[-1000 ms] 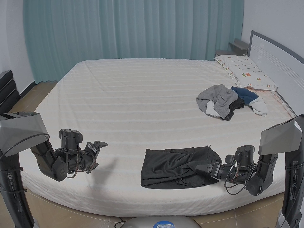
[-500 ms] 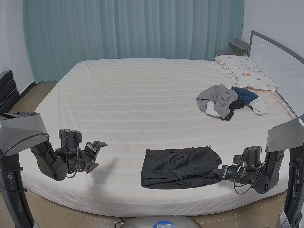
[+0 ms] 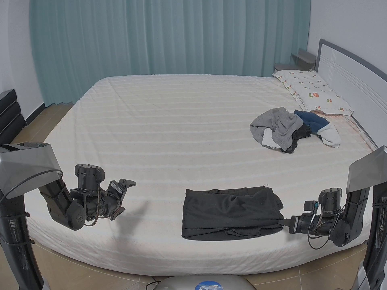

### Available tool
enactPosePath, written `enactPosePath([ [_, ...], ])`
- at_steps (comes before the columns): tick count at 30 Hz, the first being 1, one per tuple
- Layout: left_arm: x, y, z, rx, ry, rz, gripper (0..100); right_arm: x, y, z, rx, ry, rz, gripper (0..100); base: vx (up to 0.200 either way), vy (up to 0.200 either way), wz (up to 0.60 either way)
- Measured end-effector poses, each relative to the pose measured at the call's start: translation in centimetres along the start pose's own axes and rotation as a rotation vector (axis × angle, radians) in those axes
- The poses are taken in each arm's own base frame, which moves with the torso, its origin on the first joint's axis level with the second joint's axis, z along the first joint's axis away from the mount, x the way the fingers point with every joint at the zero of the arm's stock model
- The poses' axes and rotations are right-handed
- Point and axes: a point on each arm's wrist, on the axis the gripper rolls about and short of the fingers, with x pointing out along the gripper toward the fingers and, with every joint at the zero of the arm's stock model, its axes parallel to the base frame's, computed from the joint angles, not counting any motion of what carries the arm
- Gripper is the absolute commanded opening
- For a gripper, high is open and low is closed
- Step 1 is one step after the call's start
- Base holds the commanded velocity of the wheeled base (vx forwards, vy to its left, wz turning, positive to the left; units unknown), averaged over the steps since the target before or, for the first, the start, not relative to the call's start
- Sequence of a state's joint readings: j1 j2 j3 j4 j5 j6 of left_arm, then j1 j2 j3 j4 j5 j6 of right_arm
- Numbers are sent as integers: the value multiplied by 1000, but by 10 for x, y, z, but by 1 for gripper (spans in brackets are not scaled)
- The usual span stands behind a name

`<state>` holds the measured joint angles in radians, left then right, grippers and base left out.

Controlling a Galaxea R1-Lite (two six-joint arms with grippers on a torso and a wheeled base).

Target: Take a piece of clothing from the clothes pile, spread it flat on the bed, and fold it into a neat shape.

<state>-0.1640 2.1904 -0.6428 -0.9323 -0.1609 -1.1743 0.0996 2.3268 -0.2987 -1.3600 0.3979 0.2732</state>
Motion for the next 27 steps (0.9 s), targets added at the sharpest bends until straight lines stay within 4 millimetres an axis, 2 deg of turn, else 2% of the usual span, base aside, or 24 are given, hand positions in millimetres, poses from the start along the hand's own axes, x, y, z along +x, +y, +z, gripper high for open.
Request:
enactPosePath([
  [1, 0, 0, 0, 0, 0, 0, 100, -1, -1, 0, -7, 2, -3, 100, 0, 0, 0],
  [8, 0, 0, 0, 1, 0, 0, 100, -4, -8, -5, -33, 17, -24, 100, 0, 0, 0],
  [13, 0, 0, 0, 1, 0, 0, 100, -5, -10, 0, -32, -8, -24, 100, 0, 0, 0],
  [19, 0, 0, 0, 0, 1, 1, 100, -3, -7, 20, 32, -91, 5, 100, 0, 0, 0],
  [27, 1, -1, 0, -1, -1, -1, 100, 29, 5, 55, 257, -221, 66, 100, 0, 0, 0],
])
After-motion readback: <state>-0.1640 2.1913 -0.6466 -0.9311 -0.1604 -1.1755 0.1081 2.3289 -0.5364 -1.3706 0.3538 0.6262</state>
